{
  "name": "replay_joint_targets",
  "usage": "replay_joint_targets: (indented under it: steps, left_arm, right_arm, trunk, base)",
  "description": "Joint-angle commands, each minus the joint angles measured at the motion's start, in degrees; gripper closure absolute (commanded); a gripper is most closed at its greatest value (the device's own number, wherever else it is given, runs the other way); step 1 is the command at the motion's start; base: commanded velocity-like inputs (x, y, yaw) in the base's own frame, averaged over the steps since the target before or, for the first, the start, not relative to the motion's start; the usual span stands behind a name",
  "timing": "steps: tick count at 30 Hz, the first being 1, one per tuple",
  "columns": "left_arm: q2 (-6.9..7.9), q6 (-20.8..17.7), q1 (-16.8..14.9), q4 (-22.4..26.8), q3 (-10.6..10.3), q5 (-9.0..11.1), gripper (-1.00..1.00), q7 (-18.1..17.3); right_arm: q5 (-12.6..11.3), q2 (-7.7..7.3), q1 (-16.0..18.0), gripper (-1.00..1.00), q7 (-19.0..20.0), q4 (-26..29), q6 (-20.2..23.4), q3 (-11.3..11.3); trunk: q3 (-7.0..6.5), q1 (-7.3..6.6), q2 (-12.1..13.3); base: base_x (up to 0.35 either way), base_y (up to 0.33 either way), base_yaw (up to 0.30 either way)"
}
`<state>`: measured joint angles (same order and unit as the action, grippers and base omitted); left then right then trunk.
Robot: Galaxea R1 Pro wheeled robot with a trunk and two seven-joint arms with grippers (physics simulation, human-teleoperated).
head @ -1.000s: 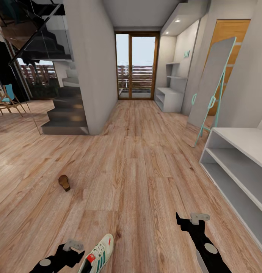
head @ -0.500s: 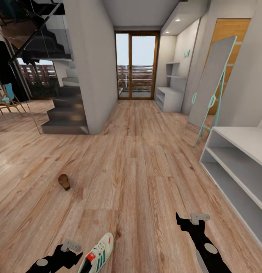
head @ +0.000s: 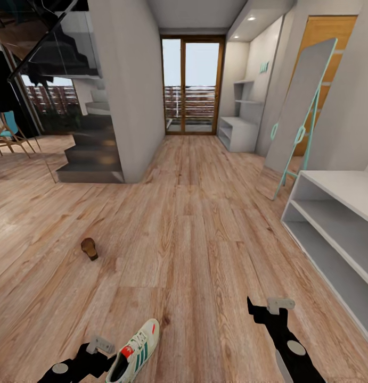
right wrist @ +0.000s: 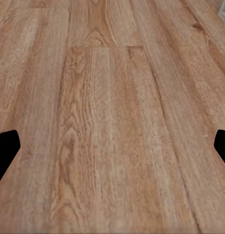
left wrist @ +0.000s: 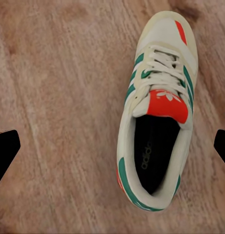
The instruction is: Pick up the two gym shoes and the two sandals from the corridor floor and place them onto the hallstand (shoe rack) in the corridor, making sure they are on the rack and not on the floor. Arrange them so the two gym shoes are next to each other and the two sandals are next to each other.
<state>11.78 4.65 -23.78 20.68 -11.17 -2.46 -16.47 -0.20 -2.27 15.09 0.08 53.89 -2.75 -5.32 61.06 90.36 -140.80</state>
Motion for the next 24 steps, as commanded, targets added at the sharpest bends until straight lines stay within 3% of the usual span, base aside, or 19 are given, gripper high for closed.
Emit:
replay_joint_targets:
  steps: [1,7,16,17,18,24]
  left_arm:
    - [0.00,0.28,-0.03,-0.03,-0.11,-0.26,-1.00,-0.06]
    - [-0.07,0.34,-0.05,0.02,-0.25,-0.26,-1.00,-0.05]
    - [-0.16,0.59,-0.23,0.06,-0.19,-0.26,-1.00,-0.12]
    - [-0.16,0.59,-0.23,0.06,-0.19,-0.26,-1.00,-0.12]
    - [-0.17,0.61,-0.43,0.11,-0.18,-0.28,-1.00,-0.13]
    - [-0.25,0.62,-0.69,0.28,-0.17,-2.07,-1.00,-0.10]
  right_arm:
    - [-0.01,-0.02,0.02,-1.00,0.01,0.38,-0.14,-0.02]
    - [0.01,-0.19,0.02,-1.00,-0.03,5.28,3.04,-0.03]
    - [0.02,-0.27,0.09,-1.00,-0.13,19.92,18.05,-0.04]
    - [0.02,-0.27,0.09,-1.00,-0.13,19.92,18.05,-0.04]
    - [-0.01,-0.26,0.16,-1.00,-0.15,26.56,23.01,-0.04]
    - [-0.08,-0.23,0.64,-1.00,-0.19,31.74,26.83,0.01]
  trunk:
    - [0.32,0.21,-0.43]
    - [1.99,1.34,-2.45]
    - [4.80,1.57,-2.57]
    - [5.12,1.59,-2.59]
    - [5.43,1.62,-2.60]
    - [6.43,1.67,-2.63]
  base:
    - [0.000,0.000,0.000]
    - [0.000,0.000,0.000]
    - [0.000,0.000,0.000]
    - [0.000,0.000,0.000]
    - [0.000,0.000,0.000]
    - [0.000,0.000,0.000]
